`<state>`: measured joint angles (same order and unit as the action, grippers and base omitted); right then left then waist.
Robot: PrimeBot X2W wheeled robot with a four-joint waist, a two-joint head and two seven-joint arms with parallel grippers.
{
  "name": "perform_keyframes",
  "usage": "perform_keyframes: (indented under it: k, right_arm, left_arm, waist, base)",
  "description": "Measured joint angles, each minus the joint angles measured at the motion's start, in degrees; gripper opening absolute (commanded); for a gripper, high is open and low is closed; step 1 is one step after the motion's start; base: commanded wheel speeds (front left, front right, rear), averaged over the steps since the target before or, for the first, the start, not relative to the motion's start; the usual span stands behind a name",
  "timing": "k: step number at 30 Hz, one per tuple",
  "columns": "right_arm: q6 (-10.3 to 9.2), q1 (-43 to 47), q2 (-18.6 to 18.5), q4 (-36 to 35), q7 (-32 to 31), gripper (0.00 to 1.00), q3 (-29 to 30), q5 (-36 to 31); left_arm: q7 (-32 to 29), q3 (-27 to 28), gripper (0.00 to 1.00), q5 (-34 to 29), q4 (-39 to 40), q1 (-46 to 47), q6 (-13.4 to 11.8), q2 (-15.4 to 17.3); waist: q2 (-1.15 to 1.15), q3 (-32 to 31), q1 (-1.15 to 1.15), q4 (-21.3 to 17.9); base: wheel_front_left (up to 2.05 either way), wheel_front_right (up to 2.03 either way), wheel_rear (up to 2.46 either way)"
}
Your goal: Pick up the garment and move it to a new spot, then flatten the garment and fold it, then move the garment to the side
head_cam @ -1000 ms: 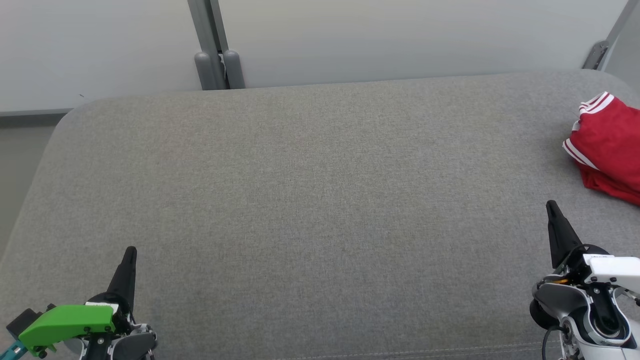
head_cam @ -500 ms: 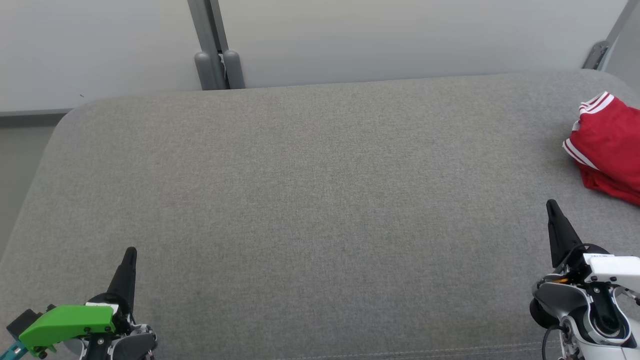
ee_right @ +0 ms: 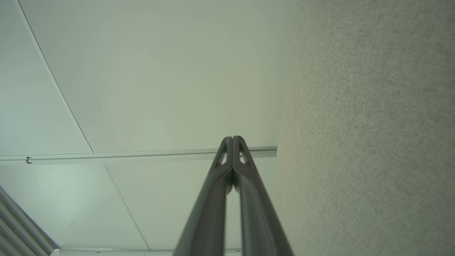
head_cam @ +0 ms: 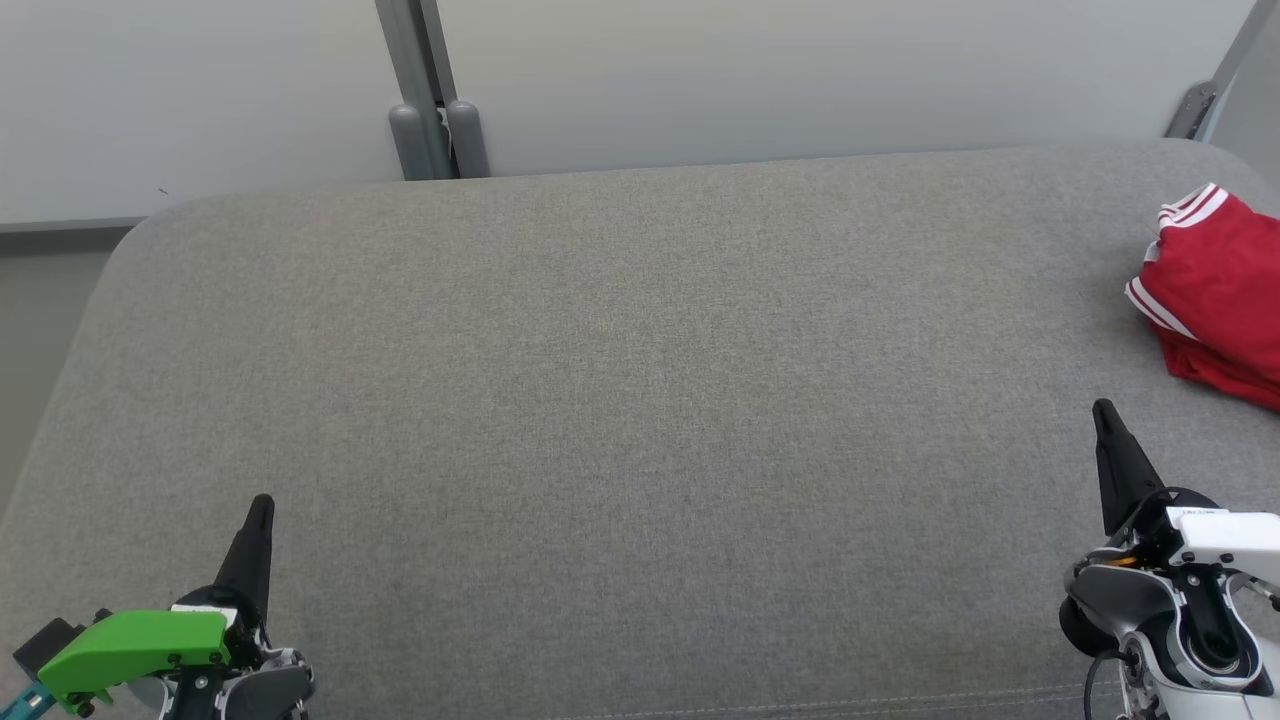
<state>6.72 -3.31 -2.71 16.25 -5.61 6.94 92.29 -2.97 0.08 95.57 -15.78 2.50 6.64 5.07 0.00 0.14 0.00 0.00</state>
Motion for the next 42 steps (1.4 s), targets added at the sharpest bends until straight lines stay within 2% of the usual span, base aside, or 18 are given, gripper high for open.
perform_keyframes:
  k: [42]
  right_arm:
    - [0.00, 0.0, 0.0, 0.0, 0.0, 0.00, 0.1, 0.0]
  left_arm:
    - [0.0, 0.2, 0.00, 0.0, -0.2, 0.6, 0.4, -0.1]
  waist:
    - [0.00, 0.0, 0.00, 0.0]
  base:
    - [0.00, 0.00, 0.00]
